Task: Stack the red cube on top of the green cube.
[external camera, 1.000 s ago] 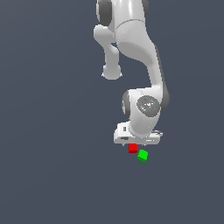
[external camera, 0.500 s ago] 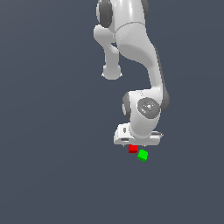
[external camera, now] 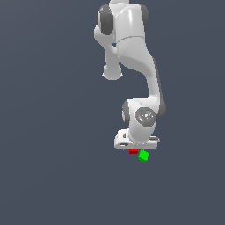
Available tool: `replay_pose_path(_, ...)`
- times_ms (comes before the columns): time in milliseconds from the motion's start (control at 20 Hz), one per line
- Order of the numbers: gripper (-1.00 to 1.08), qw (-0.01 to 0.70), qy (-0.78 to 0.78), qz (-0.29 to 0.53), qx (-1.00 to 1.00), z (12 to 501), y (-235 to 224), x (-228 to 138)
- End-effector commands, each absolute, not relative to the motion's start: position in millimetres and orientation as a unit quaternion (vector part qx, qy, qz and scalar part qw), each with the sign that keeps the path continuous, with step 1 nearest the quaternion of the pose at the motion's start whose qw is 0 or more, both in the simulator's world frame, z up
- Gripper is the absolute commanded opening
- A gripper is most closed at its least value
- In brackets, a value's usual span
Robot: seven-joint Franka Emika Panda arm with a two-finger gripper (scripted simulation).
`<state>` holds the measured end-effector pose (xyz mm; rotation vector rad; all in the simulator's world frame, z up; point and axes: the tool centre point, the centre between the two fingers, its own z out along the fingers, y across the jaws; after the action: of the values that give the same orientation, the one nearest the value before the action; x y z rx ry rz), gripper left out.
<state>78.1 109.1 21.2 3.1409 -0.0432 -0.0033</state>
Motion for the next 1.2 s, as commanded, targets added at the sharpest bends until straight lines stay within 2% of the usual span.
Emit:
replay_pose_path(0,1.00,0.000,-0.014,0.000,1.000,19.0,109.3,79.4)
replay_pose_path(100,1.00,0.000,-0.014,0.000,1.000,20.0,109.3,79.9)
replay_pose_path(150,-1.00,0.000,-0.014,0.000,1.000,20.0,109.3,79.9)
replay_pose_path(800,-1.00,0.000,-0.014,0.000,1.000,22.3,109.3,79.5)
replay_pose_path(1150,-1.00,0.000,-0.014,0.000,1.000,52.7,109.1,78.6)
